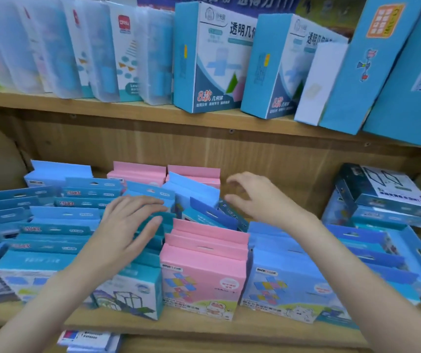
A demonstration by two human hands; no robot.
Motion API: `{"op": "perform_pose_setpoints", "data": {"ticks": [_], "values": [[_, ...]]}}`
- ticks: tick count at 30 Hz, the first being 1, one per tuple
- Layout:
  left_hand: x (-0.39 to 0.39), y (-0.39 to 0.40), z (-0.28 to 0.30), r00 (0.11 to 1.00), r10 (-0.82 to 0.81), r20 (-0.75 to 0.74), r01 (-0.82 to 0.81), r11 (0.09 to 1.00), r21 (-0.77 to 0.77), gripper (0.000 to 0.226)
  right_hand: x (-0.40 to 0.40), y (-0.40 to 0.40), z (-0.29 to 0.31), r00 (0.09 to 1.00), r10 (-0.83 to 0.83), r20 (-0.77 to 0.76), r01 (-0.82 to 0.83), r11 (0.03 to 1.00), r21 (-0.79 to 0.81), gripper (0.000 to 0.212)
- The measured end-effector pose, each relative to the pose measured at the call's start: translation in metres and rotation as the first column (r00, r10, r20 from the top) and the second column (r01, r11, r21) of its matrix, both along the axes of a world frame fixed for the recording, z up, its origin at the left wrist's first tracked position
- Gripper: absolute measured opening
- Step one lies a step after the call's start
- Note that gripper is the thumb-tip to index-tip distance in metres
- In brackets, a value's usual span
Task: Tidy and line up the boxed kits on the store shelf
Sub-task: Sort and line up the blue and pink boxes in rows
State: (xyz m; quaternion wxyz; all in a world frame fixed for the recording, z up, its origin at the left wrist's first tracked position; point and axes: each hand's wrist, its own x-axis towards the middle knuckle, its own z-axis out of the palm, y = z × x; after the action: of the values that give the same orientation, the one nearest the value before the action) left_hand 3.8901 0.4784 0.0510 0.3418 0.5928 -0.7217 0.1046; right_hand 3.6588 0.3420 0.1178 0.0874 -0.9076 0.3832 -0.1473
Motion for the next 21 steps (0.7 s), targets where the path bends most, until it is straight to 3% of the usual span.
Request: {"op": "perform_pose_setpoints", "data": {"ticks": [4,8,13,17,21], "values": [[0.005,0.002,-0.009,0.997,0.048,0.053,-0.051,0.998,0.043,0.051,0.061,-0.038,-0.014,0.993,-0.062,-0.097,0.08,0.976,0.202,0.036],[0.011,0.002,-0.014,0.997,0.081,0.004,-0.082,0.997,0.018,0.051,0.071,-0.046,-0.025,0.98,-0.194,-0.034,0.197,0.964,0.18,0.021],[0.017,-0.004,-0.007,0.998,0.052,0.023,-0.052,0.998,0.037,0.05,0.054,-0.023,0.031,0.931,-0.188,0.312,0.213,0.976,-0.049,0.023],[0.01,-0.009,-0.005,0.999,-0.018,0.041,0.016,0.999,0.044,0.047,0.006,0.005,0.062,0.939,-0.211,0.273,0.296,0.898,-0.326,0.023],[-0.002,-0.018,-0.002,0.996,-0.074,0.05,0.073,0.997,0.02,0.042,-0.055,0.029,0.062,0.892,-0.164,0.422,0.386,0.762,-0.521,0.02]]}}
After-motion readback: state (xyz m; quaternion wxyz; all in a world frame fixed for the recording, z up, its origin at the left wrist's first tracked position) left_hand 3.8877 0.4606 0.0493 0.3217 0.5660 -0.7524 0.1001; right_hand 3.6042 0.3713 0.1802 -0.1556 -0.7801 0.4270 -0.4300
